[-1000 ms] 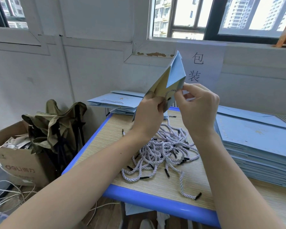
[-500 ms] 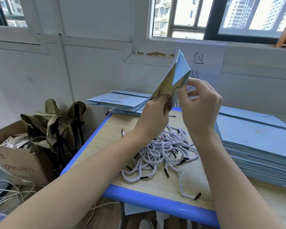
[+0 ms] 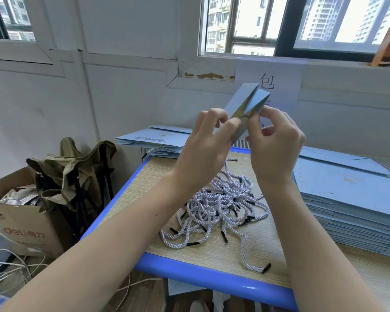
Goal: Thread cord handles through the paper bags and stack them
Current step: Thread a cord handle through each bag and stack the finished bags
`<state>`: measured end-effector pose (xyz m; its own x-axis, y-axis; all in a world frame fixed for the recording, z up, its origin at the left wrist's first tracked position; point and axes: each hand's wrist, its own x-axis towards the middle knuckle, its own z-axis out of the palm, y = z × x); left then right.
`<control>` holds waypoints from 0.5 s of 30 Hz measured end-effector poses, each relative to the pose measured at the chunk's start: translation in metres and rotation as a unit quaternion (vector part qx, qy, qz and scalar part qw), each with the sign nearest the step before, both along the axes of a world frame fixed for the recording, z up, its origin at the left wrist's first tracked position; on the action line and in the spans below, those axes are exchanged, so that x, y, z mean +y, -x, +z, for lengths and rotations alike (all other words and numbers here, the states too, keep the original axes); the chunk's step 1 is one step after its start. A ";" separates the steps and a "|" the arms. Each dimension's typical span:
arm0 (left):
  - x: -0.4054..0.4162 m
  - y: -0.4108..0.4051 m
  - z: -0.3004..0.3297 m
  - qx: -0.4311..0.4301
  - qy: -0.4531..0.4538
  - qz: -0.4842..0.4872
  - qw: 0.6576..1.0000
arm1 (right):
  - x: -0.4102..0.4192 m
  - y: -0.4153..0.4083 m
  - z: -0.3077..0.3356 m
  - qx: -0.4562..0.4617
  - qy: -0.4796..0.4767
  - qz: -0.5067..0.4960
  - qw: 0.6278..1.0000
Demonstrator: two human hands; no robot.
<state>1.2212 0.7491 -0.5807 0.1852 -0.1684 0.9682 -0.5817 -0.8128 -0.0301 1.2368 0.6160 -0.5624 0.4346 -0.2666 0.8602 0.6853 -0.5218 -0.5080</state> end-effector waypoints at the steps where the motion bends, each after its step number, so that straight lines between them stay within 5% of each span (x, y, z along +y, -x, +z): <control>1: 0.001 0.000 0.002 0.016 0.020 0.004 1.000 | 0.000 0.000 0.000 -0.001 0.000 0.001 1.000; 8: 0.008 -0.007 -0.005 0.244 0.066 -0.023 0.967 | 0.001 0.002 0.001 -0.002 0.004 0.029 1.000; 15: 0.007 -0.002 -0.004 0.260 0.040 -0.017 0.965 | 0.004 0.004 0.002 0.014 -0.003 0.122 0.992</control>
<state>1.2232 0.7563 -0.5849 0.6450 -0.1114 0.7560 -0.5272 -0.7810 0.3348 1.2331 0.6202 -0.5603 0.5102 -0.1546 0.8460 0.7769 -0.3391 -0.5305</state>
